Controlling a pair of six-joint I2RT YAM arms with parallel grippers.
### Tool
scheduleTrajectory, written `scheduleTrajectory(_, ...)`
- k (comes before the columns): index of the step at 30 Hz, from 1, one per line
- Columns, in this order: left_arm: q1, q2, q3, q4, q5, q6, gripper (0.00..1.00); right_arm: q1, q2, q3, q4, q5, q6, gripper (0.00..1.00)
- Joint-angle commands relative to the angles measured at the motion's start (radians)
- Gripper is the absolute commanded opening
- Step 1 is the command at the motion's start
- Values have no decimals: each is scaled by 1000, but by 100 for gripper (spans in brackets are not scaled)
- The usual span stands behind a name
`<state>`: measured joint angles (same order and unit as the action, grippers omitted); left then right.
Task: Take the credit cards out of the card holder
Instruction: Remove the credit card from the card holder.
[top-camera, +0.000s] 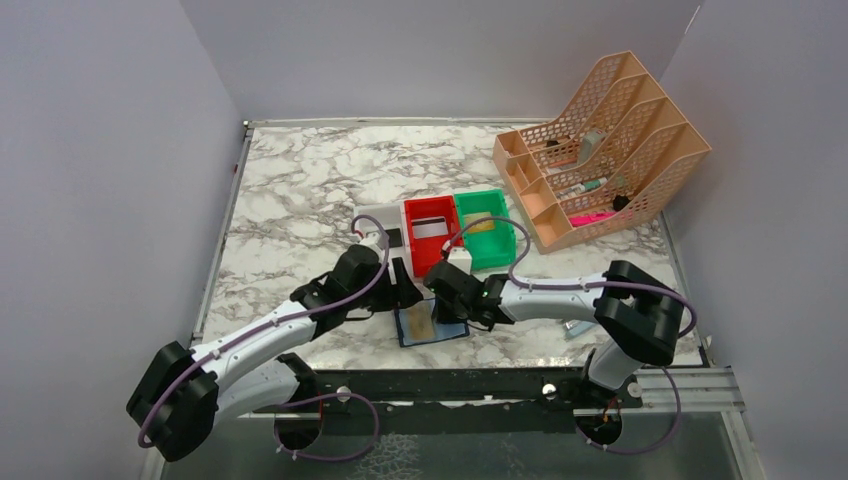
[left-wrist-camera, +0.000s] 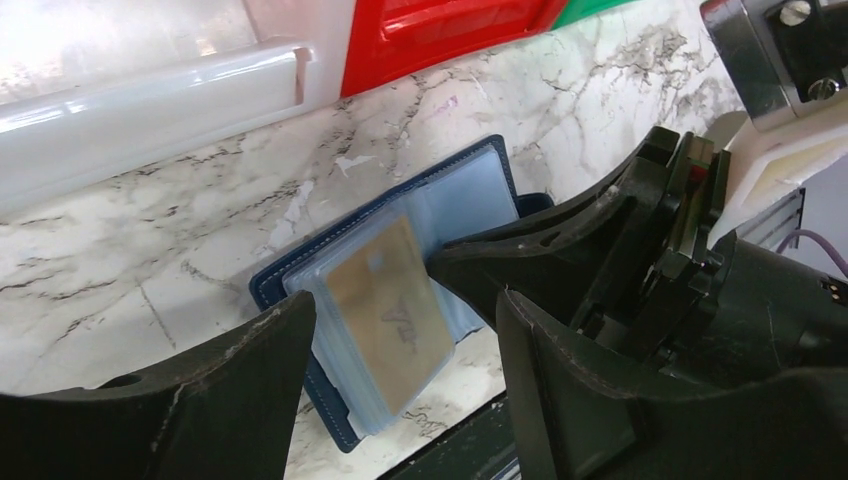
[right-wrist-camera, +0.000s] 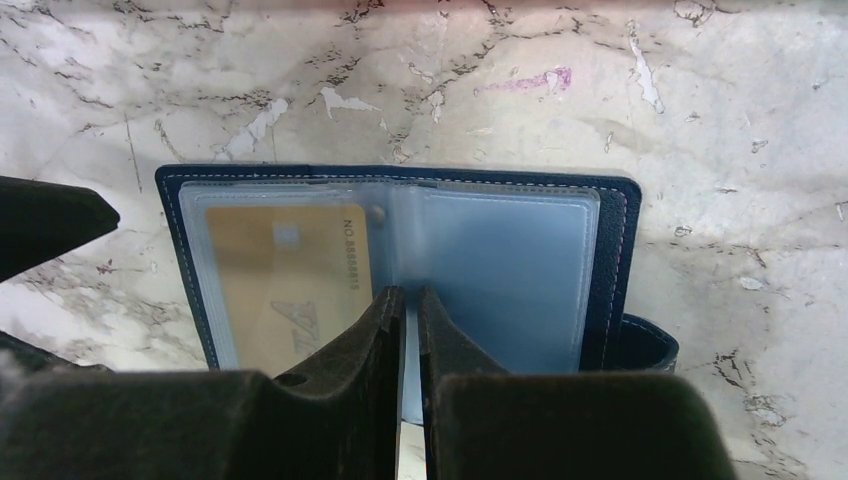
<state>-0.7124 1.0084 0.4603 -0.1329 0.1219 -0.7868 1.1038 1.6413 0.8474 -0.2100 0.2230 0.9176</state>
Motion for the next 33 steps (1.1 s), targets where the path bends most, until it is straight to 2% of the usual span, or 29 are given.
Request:
scheduleTrajectory(1, 5, 16, 33, 52, 66, 19, 69, -10, 62, -76, -84, -35, 37, 14)
scheduleTrajectory(8, 4, 48, 38, 56, 86, 18, 69, -31, -16, -109, -30, -60, 43, 13)
scheduleTrajectory(17, 4, 25, 35, 10, 22, 14, 69, -32, -79, 23, -42, -93, -85, 13)
scheduleTrajectory(24, 4, 7, 35, -2, 16, 22, 69, -32, 8, 41, -35, -128, -114, 13)
scheduleTrajectory(28, 4, 26, 37, 9, 49, 31, 69, -32, 68, 10, -103, -45, -46, 12)
scheduleTrajectory(33, 4, 46, 36, 29, 87, 34, 69, -32, 79, -81, -71, -54, 25, 12)
